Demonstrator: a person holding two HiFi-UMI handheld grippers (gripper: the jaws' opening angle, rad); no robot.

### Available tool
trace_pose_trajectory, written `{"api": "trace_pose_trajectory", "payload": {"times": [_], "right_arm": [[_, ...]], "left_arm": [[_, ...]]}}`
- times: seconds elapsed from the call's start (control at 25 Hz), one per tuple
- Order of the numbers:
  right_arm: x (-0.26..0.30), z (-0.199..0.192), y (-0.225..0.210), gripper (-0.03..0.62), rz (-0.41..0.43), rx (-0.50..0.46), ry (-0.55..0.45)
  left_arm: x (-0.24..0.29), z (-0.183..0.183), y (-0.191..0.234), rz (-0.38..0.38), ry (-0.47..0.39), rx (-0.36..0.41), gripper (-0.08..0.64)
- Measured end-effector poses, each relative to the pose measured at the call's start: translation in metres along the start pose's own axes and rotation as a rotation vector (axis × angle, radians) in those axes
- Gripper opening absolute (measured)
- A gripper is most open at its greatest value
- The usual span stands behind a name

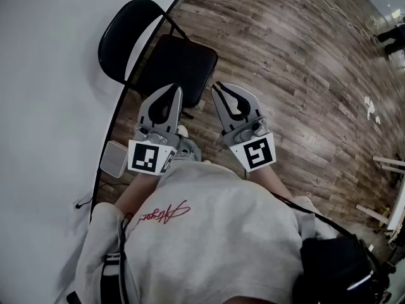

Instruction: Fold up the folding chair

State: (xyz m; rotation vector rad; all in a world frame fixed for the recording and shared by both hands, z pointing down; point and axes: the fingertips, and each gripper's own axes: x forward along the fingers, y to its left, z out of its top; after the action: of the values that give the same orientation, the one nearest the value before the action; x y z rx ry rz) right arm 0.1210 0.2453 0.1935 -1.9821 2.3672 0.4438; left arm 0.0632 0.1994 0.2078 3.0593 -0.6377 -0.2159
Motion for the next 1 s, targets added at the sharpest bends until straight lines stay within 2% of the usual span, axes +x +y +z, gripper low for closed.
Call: {"api": "trace_pose_trajectory", "payload": {"times": [0.16,0.24,0.32,0.4,0.48,0.52,0.6,0.72,0.88,1.0], "right_arm": [[0.049,-0.010,-0.014,0.018,-0.012,0.026,0.015],[0.073,-0.015,-0.020,0.018,-0.015,0.045,0.011],[0.093,-0.020,-0.025,0.018,-0.027,0.103,-0.014],[0.106,-0.029,-0.028,0.020,-0.040,0.143,-0.008],[0.118,-0.036,-0.026,0.023,-0.035,0.116,0.030],[0.122,-0.041,-0.023,0.041,-0.020,0.102,0.059],[0.127,-0.062,-0.019,0.148,0.015,0.135,0.130],[0.123,-0.101,-0.026,0.190,0.017,0.258,0.213],[0.104,-0.175,-0.039,0.215,-0.018,0.447,0.323],[0.075,-0.249,-0.030,0.225,-0.056,0.566,0.437]], "left_arm": [[0.028,0.009,0.043,-0.022,0.003,0.014,0.018],[0.039,0.012,0.063,-0.041,0.001,-0.006,0.018],[0.047,0.007,0.082,-0.055,0.017,-0.028,0.018],[0.052,0.002,0.098,-0.047,0.027,-0.052,0.019],[0.055,-0.002,0.110,-0.020,0.036,-0.071,0.020],[0.055,-0.005,0.115,-0.003,0.044,-0.079,0.030],[0.058,-0.015,0.123,0.030,0.059,-0.100,0.129],[0.063,-0.047,0.131,0.095,0.090,-0.122,0.244],[0.057,-0.119,0.152,0.233,0.196,-0.177,0.269],[0.025,-0.193,0.181,0.418,0.301,-0.246,0.279]]}}
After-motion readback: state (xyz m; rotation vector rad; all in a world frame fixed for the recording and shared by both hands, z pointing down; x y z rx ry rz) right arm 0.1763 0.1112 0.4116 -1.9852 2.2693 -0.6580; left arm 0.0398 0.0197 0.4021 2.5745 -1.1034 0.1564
